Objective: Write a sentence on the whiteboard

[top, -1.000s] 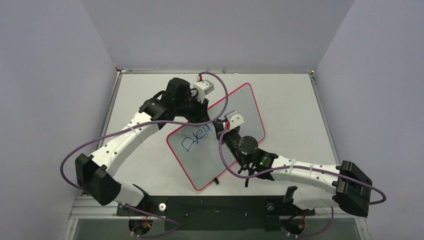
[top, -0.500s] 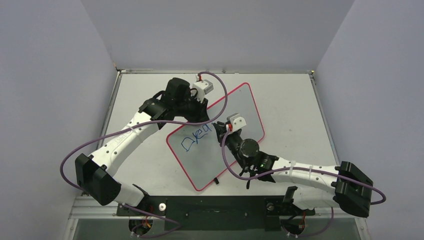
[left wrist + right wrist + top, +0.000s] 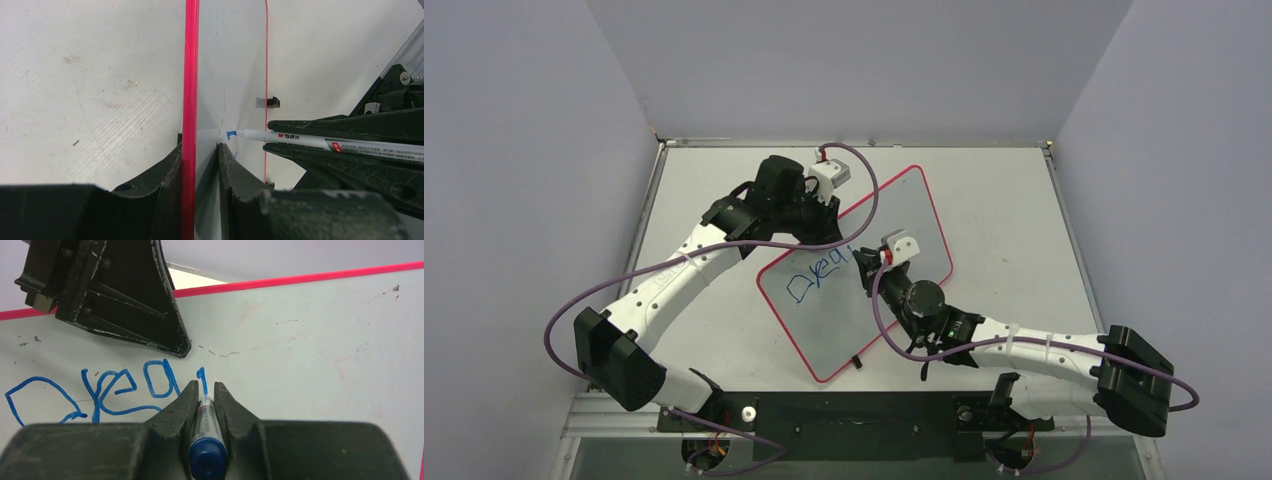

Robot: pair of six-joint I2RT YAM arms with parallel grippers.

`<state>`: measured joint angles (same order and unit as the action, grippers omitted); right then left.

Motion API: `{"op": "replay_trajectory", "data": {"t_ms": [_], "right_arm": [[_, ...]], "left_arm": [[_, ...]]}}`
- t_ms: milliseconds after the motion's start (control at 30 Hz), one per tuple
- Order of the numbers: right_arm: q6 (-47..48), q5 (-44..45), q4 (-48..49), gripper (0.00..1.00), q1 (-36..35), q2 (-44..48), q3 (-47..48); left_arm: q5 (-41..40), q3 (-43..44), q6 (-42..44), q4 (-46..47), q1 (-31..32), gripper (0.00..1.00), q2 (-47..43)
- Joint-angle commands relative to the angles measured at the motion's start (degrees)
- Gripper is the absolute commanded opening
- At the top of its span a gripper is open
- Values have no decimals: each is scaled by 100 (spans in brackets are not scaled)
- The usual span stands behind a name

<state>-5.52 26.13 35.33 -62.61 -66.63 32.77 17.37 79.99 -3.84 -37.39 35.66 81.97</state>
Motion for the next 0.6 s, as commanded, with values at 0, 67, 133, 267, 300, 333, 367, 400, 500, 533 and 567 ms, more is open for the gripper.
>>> {"op": "replay_trajectory", "data": {"t_ms": [0,67,133,267,300,333,367,400,500,533,567], "right_arm": [[49,-115,-139,0,36,-99,315],[122,-105,-119,0,38,-159,410],[240,-81,-110,0,38,-207,508],[364,3,-127,0,54,-307,735],[387,38,-143,0,64,-324,772],[421,67,-154,0,82,-359,820],[429,76,-165,0,95,-399,845],[442,92,-182,0,125,-414,891],[454,94,-241,0,172,-473,936],[459,107,-252,0,192,-487,933],[458,114,-278,0,199,-481,924]], "left_arm": [[-449,72,357,319,-2,0,-283],[-445,75,357,313,1,0,-277],[-438,78,356,319,2,0,-271],[-431,71,354,317,2,0,-273],[-429,70,356,326,2,0,-272],[-427,70,357,326,2,0,-283],[-427,70,353,331,2,0,-280],[-427,63,355,334,2,0,-279],[-432,54,356,337,0,0,-292],[-434,55,350,337,1,0,-294],[-429,54,354,333,2,0,-298]]}}
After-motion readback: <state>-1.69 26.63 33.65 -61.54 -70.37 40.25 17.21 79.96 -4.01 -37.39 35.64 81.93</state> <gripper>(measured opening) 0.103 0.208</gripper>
